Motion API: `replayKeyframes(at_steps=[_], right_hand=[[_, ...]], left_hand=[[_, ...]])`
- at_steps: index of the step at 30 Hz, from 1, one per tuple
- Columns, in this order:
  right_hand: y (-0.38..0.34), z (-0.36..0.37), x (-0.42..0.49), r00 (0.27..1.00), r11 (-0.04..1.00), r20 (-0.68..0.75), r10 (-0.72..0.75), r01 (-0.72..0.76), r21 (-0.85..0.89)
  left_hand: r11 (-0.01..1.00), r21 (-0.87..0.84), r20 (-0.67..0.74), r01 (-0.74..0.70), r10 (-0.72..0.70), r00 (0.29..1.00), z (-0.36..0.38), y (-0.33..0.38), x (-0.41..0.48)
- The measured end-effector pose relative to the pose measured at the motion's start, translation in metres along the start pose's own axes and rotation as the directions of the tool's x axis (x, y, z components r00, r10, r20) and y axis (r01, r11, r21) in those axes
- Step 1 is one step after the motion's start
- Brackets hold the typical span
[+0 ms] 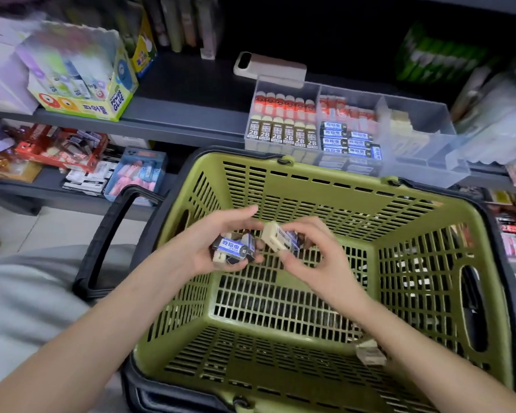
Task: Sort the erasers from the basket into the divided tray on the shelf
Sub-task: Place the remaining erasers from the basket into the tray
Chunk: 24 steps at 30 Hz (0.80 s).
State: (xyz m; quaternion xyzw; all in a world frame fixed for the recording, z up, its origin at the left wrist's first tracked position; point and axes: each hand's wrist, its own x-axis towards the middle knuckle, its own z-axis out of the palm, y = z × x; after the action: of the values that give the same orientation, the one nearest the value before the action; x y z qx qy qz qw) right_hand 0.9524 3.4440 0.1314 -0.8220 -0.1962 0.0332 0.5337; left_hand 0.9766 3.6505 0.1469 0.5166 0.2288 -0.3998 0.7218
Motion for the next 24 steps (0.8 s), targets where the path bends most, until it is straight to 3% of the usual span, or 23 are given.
replayKeyframes(at_steps=[6,9,11,12,13,14,15,16,17,18,19,21,24], right_hand=[[-0.026,-0.035,0.015,0.957,0.958,0.278,-0.083,0.153,-0.241],[-0.024,-0.054,0.010,0.953,0.995,0.296,0.065,-0.084,0.050],[-0.010,-0.069,0.006,0.974,0.945,0.137,0.182,-0.212,0.251],[0.002,-0.076,0.002,0.957,0.928,0.084,0.279,-0.291,0.231],[0.016,-0.081,-0.003,0.914,0.913,0.105,0.391,-0.400,0.082],[0.031,-0.084,-0.012,0.829,0.849,0.194,0.525,-0.496,-0.180],[0.047,-0.082,-0.023,0.675,0.713,0.284,0.681,-0.524,-0.467],[0.062,-0.078,-0.036,0.471,0.543,0.318,0.822,-0.484,-0.686],[0.073,-0.071,-0.048,0.285,0.403,0.304,0.909,-0.420,-0.813],[0.080,-0.064,-0.058,0.167,0.315,0.272,0.948,-0.351,-0.882],[0.086,-0.057,-0.064,0.134,0.274,0.247,0.960,-0.261,-0.925],[0.092,-0.049,-0.071,0.170,0.240,0.224,0.960,-0.081,-0.967],[0.099,-0.043,-0.077,0.150,0.249,0.238,0.960,-0.064,-0.966]], left_hand=[[0.976,-0.111,0.291,0.190,-0.151,0.945,0.042,-0.016,0.013],[0.957,-0.198,0.389,0.211,-0.120,0.913,0.057,-0.025,0.020],[0.959,-0.206,0.391,0.196,-0.103,0.915,0.060,-0.029,0.025],[0.961,-0.205,0.384,0.185,-0.095,0.919,0.059,-0.030,0.027],[0.962,-0.206,0.377,0.177,-0.089,0.922,0.058,-0.031,0.029],[0.964,-0.206,0.369,0.169,-0.083,0.926,0.057,-0.032,0.030],[0.965,-0.205,0.359,0.161,-0.079,0.930,0.055,-0.033,0.031],[0.966,-0.204,0.347,0.158,-0.080,0.934,0.053,-0.034,0.032],[0.966,-0.205,0.337,0.160,-0.084,0.938,0.052,-0.035,0.033],[0.965,-0.206,0.329,0.163,-0.089,0.940,0.052,-0.035,0.034],[0.964,-0.207,0.323,0.167,-0.093,0.942,0.052,-0.035,0.034],[0.961,-0.214,0.320,0.176,-0.101,0.942,0.053,-0.036,0.034],[0.955,-0.237,0.310,0.179,-0.100,0.945,0.054,-0.035,0.032]])
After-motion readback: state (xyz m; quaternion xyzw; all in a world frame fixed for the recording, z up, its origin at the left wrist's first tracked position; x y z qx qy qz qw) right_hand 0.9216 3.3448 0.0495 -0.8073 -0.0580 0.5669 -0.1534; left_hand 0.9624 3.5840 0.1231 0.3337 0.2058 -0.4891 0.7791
